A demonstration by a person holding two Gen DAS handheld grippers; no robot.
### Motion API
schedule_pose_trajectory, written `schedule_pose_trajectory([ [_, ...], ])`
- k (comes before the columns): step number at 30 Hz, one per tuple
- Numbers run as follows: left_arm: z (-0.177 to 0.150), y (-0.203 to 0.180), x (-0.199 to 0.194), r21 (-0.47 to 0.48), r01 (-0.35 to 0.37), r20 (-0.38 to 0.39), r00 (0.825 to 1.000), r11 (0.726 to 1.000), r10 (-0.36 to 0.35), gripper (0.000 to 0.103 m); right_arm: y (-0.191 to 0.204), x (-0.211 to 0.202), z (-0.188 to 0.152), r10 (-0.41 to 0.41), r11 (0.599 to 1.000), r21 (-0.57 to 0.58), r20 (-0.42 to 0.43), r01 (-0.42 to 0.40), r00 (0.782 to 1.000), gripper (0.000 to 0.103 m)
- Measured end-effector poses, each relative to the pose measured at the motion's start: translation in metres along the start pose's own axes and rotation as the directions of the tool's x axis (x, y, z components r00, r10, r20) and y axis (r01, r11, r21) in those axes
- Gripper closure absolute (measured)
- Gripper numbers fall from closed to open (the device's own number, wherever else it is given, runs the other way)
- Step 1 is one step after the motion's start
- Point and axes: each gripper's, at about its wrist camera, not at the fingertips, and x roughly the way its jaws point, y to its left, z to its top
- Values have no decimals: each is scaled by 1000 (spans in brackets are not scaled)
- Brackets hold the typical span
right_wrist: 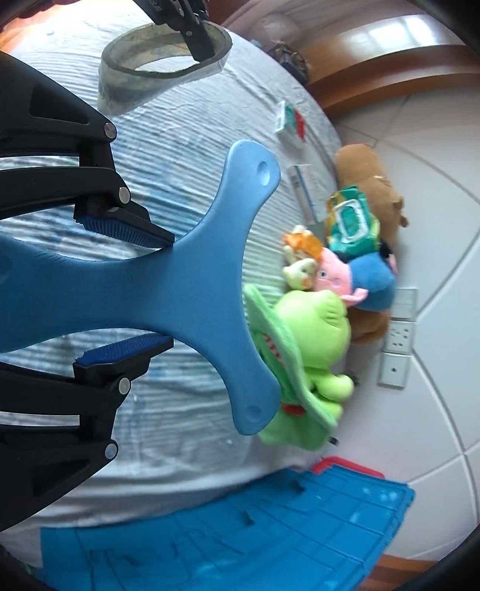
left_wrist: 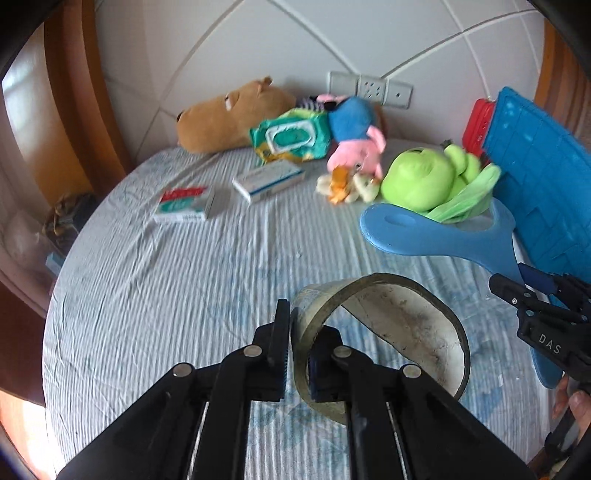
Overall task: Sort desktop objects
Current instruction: 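Lift the tape roll and blue paddle with both tools and carry them over the crate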
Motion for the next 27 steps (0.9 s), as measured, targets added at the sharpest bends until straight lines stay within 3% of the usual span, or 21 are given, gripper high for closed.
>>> schedule_pose_trajectory([
  [15,38,-60,-62,88,73,116,990,993,-83,95,-47,-126,21,-120,992,60,192,111,974,56],
  [27,57,-115,-88,58,55,182,981,997,-65,95,-93,-167,34,-104,994,16,272,104,957,56],
])
